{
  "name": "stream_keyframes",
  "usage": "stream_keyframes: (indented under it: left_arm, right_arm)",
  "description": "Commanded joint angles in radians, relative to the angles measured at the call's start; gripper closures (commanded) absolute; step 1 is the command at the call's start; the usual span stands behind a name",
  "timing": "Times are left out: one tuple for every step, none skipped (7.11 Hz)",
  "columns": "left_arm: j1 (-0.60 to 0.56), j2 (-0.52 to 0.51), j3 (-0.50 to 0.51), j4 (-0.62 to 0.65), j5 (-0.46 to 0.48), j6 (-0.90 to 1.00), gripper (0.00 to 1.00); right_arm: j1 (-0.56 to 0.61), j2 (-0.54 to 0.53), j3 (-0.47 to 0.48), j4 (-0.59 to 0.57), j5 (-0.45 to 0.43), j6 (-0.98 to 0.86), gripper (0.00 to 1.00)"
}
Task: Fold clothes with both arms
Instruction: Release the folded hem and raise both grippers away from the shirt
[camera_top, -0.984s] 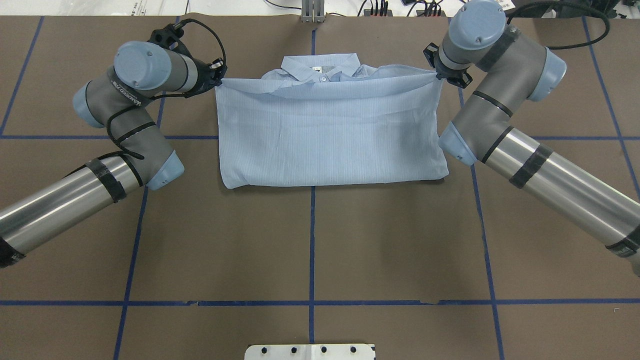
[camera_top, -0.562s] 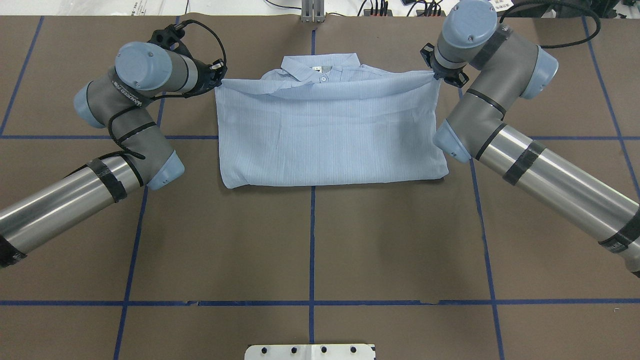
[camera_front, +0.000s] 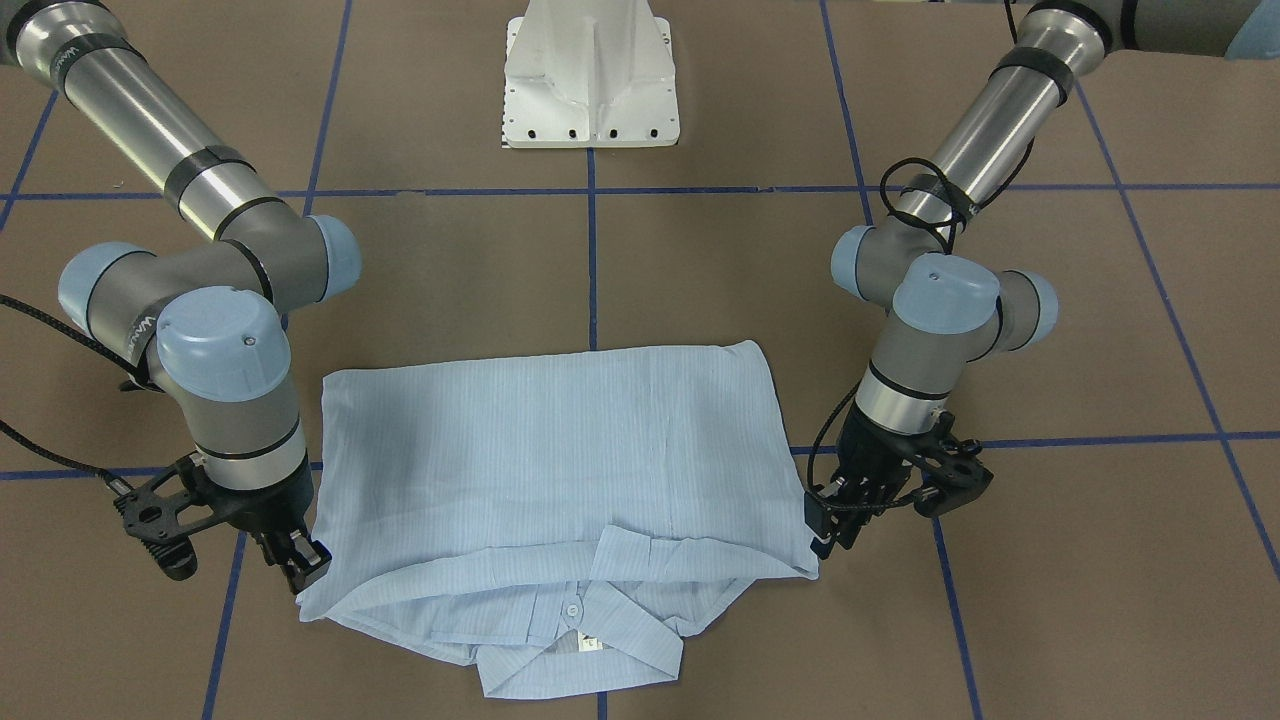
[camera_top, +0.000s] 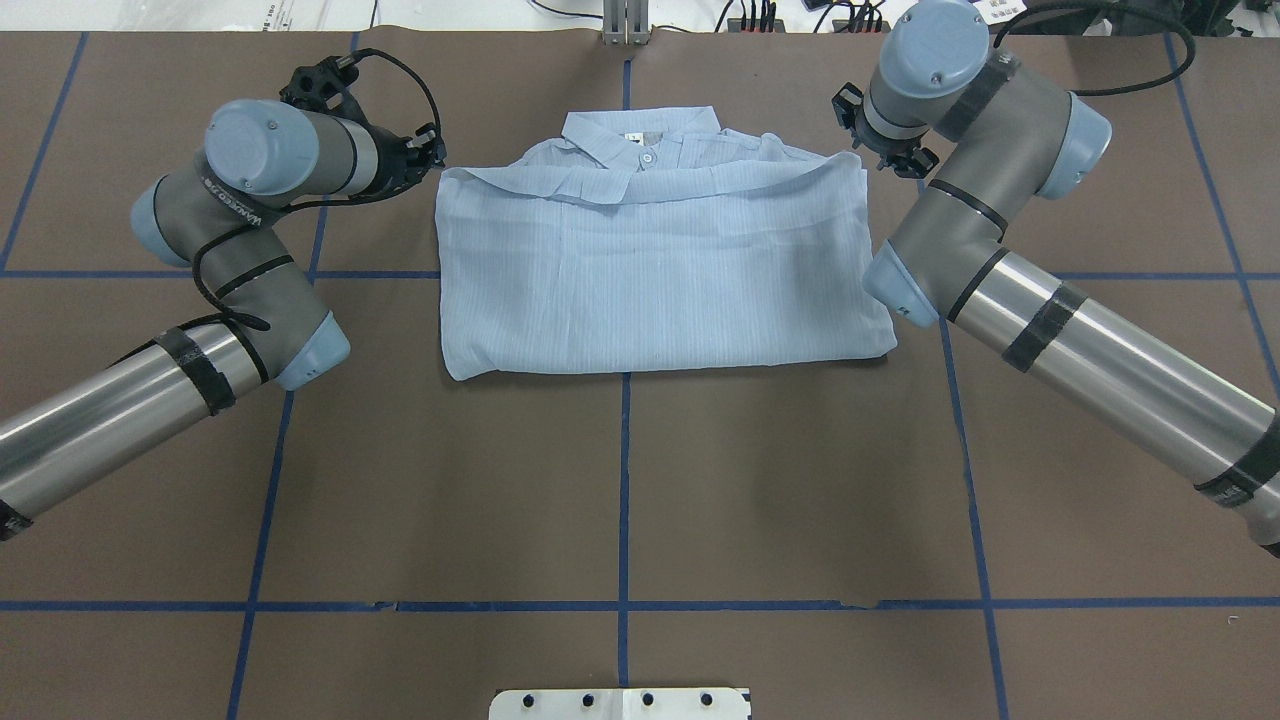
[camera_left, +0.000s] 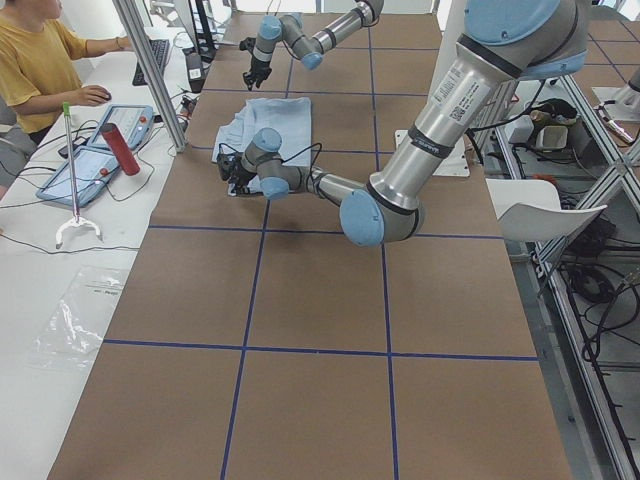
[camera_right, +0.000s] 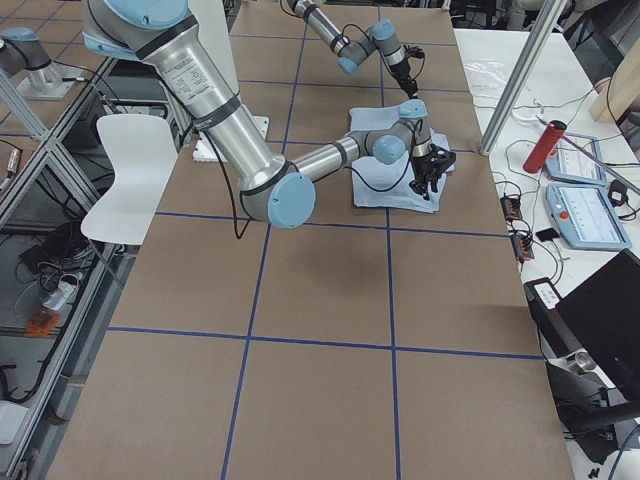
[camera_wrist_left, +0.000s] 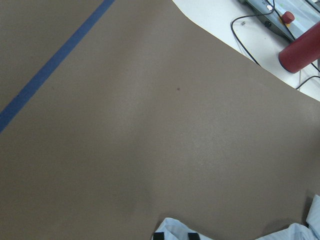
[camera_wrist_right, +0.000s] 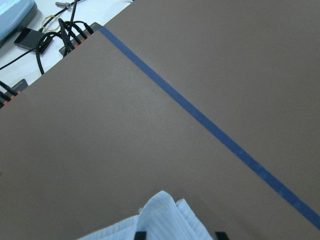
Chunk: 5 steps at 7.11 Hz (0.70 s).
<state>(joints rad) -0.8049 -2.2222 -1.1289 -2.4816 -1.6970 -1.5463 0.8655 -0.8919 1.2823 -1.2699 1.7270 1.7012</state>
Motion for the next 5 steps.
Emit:
stream_keyframes:
  left_arm:
    - [-0.002, 0.024, -0.038, -0.022, -0.004, 0.002, 0.49]
    - [0.0, 0.03, -0.038, -0.022, -0.003, 0.002, 0.49]
    - [0.0, 0.029, -0.038, -0.022, -0.003, 0.002, 0.49]
    - [0.0, 0.03, -0.038, -0.022, -0.003, 0.003, 0.49]
    - [0.0, 0.03, -0.038, -0.022, -0.003, 0.005, 0.49]
  right_arm:
    - [-0.055, -0.185, 0.264, -0.002, 0.009, 0.014, 0.0]
    - [-0.083, -0.285, 0.388, -0.002, 0.009, 0.059, 0.0]
    - [-0.135, -0.342, 0.429, 0.001, 0.002, 0.128, 0.0]
    - [-0.167, -0.348, 0.421, 0.001, -0.001, 0.177, 0.0]
    - [-0.174, -0.348, 0.39, 0.0, 0.005, 0.196, 0.0]
